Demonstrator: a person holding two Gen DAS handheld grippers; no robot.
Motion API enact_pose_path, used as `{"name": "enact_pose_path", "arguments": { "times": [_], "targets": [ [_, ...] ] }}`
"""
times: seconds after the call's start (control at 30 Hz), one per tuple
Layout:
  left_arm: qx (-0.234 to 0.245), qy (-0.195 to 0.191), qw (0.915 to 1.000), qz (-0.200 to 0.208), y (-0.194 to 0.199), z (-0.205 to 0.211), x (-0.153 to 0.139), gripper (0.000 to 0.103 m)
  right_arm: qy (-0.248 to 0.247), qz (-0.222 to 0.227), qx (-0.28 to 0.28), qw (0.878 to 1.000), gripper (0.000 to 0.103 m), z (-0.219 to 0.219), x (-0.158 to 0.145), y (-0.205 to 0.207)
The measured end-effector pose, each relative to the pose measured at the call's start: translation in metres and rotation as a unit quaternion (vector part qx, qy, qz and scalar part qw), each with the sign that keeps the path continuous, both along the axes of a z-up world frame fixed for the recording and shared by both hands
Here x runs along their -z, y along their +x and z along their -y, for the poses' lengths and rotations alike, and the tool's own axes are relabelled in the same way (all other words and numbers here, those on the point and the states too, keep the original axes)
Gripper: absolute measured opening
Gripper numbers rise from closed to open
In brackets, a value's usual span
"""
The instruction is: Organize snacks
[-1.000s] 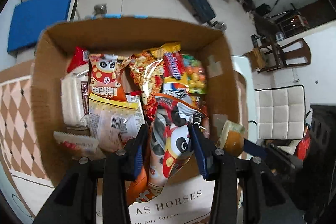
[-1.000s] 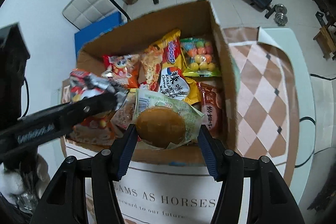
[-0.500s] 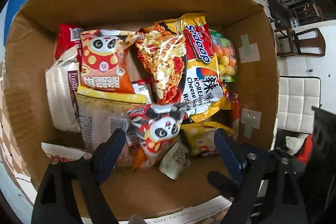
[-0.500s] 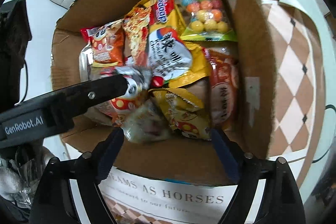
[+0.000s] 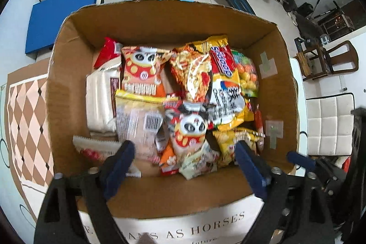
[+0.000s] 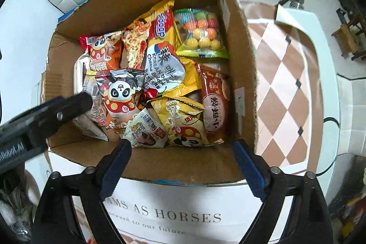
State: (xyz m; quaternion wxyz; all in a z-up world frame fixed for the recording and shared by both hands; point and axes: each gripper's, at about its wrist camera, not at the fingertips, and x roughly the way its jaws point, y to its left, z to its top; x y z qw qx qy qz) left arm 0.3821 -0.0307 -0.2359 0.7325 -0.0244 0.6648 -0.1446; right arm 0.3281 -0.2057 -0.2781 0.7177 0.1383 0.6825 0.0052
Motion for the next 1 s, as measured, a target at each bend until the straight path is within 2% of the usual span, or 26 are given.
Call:
{"name": "enact_pose_path", "arguments": {
  "times": [0.13, 0.3, 0.57, 0.77, 1.0],
  "targets": [
    [-0.01, 0.025, 0.9995, 0.019, -0.016, -0.008, -0.001, 0.095, -0.008, 0.015, 0.002, 1.0, 0.095, -0.001, -0.01, -0.008],
    [-0.03, 0.035, 0.9986, 0.028, -0.027, -0.018, -0.003, 0.095, -0.031, 0.028, -0.003, 0.999, 0.096, -0.002, -0.02, -0.014],
    [-0.042, 0.045, 0.997, 0.047, -0.043, -0.028, -0.015, 0.095, -0.042, 0.038, -0.002, 0.998, 0.097, -0.003, -0.032, -0.025],
    [-0.046, 0.064, 0.9917, 0.101, -0.067, -0.029, -0.049, 0.095, -0.059, 0.073, -0.005, 0.996, 0.097, -0.007, -0.063, -0.044],
    [-0.059, 0.063, 0.982, 0.168, -0.118, -0.035, -0.101, 0.095, -0.079, 0.13, -0.003, 0.988, 0.097, -0.011, -0.117, -0.091]
  ]
}}
